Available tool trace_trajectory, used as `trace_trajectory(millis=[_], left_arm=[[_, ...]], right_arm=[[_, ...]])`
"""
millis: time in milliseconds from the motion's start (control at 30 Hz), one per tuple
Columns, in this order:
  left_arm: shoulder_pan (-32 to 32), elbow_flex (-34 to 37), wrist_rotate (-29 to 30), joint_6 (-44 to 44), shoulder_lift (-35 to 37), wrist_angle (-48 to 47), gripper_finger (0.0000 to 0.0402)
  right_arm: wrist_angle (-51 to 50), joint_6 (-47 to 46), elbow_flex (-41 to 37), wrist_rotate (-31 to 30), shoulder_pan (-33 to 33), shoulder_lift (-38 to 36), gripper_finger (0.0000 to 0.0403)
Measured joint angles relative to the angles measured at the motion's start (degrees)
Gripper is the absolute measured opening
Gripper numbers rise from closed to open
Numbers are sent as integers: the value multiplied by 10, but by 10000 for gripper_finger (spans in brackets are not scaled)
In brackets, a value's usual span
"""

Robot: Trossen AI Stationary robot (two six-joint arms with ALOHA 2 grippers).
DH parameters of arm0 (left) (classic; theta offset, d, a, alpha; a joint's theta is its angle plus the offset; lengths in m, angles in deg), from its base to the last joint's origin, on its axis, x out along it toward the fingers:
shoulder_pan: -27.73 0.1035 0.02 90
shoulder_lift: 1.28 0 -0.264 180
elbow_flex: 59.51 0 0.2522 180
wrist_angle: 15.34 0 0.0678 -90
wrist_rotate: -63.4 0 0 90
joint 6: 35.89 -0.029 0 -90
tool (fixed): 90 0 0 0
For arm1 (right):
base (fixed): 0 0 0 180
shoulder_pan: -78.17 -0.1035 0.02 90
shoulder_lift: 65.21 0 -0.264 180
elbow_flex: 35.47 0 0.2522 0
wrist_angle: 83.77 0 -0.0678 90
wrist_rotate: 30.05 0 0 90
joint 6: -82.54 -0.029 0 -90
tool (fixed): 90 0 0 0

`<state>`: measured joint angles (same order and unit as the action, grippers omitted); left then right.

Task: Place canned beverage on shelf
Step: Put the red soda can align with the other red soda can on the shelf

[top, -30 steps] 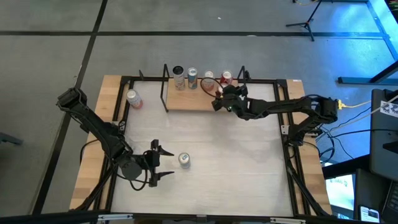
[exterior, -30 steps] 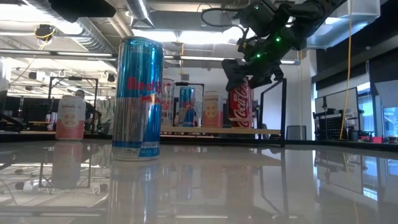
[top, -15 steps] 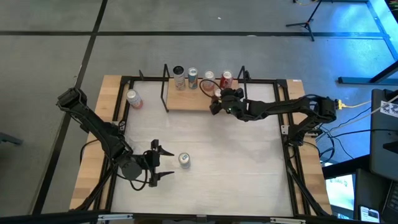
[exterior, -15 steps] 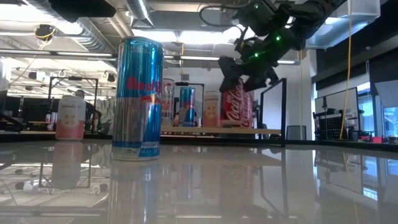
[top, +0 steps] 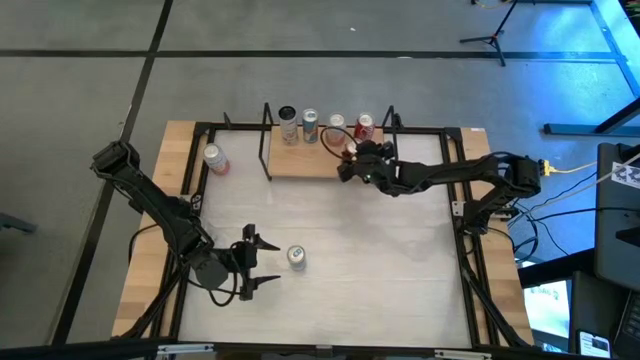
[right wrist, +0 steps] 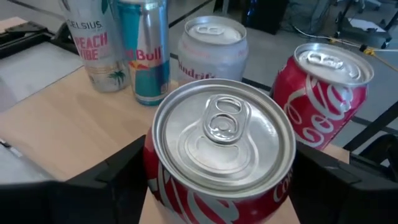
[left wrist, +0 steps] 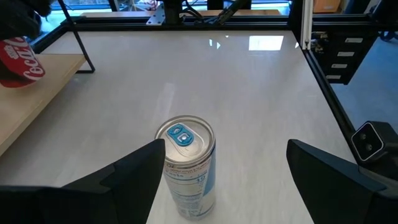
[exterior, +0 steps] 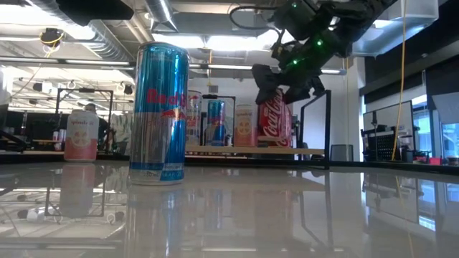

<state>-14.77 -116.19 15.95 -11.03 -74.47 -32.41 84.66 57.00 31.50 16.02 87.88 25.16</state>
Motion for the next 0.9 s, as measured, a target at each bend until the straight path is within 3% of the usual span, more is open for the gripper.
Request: trace_trajectory(millis=[267,500,900], left_arm=[[0,0,0,0,0,2,325],[5,0,4,-28,0,2,325],[16,0,-1,-70,0,5,325]], right_arm=[[-109,-30,80,-10,-5,9,295],[-203,-113,116,-45,-24,18,295],[-313,-227,226,-105,-67,140,295]])
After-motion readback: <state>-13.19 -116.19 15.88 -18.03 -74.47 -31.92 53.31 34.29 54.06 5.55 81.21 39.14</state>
